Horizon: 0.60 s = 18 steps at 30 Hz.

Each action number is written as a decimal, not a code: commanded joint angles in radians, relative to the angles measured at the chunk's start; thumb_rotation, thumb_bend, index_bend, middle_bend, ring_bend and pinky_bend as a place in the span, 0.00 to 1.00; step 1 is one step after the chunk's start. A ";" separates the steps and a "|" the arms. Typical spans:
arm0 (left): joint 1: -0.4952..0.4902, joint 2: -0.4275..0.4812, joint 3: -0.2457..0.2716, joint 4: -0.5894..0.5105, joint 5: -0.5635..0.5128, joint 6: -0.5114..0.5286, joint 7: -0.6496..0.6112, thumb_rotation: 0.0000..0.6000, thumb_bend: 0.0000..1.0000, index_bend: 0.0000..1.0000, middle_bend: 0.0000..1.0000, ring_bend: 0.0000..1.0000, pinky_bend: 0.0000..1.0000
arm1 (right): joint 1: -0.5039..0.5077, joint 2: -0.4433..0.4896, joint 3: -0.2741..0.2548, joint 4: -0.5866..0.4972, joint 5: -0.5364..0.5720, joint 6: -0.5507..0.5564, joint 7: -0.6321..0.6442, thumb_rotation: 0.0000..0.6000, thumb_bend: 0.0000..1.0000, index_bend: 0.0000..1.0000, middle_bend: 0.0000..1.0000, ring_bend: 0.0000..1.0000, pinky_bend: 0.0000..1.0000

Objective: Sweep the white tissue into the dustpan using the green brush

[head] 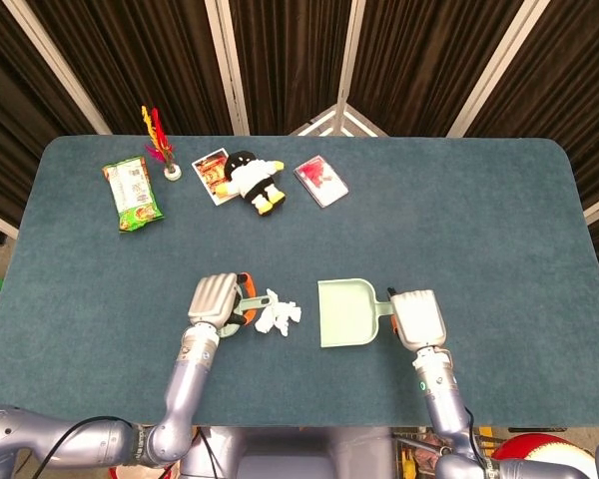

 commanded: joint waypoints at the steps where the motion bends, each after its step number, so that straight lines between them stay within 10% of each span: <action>1: -0.019 -0.022 -0.020 0.015 -0.006 -0.006 -0.004 1.00 0.61 0.79 1.00 0.94 0.99 | 0.002 -0.005 -0.001 0.004 0.004 -0.001 -0.007 1.00 0.55 0.71 0.87 0.88 0.78; 18: -0.130 -0.164 -0.117 0.111 -0.037 -0.037 -0.043 1.00 0.61 0.79 1.00 0.94 0.99 | 0.013 -0.007 -0.002 0.019 0.018 -0.015 -0.021 1.00 0.55 0.71 0.87 0.88 0.78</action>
